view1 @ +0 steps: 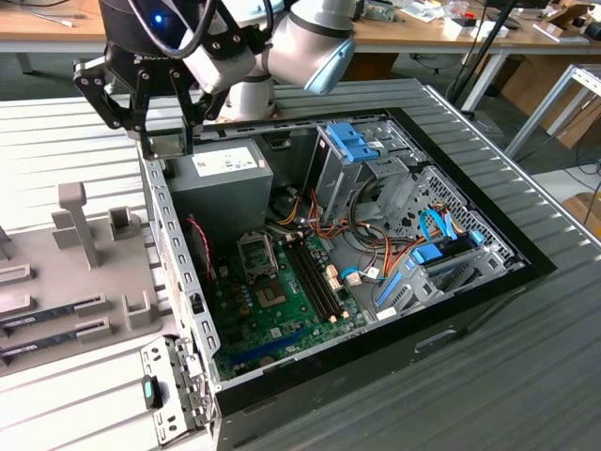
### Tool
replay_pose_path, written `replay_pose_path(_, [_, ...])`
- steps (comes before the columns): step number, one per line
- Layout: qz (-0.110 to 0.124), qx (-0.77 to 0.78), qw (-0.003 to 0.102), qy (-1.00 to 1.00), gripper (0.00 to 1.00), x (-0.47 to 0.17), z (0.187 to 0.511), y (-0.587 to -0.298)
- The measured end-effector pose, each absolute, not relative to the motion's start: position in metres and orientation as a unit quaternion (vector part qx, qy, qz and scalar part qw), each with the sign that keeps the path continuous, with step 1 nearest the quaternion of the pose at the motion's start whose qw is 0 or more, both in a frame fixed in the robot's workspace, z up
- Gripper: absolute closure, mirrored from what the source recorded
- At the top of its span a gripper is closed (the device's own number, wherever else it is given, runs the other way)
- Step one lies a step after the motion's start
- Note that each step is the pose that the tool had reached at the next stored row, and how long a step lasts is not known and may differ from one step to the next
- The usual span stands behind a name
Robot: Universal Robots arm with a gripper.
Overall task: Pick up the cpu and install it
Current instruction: 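Pick up the cpu and move it towards the insertion slot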
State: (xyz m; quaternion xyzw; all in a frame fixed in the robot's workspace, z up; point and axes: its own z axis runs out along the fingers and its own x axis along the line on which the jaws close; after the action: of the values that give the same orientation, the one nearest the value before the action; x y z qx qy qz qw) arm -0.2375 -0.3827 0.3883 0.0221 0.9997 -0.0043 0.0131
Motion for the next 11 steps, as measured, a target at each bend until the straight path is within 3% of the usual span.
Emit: replay_pose_path(11, [-0.004, 0.022, 0.013, 1.0, 0.53, -0.2281, 0.3879, -0.3827])
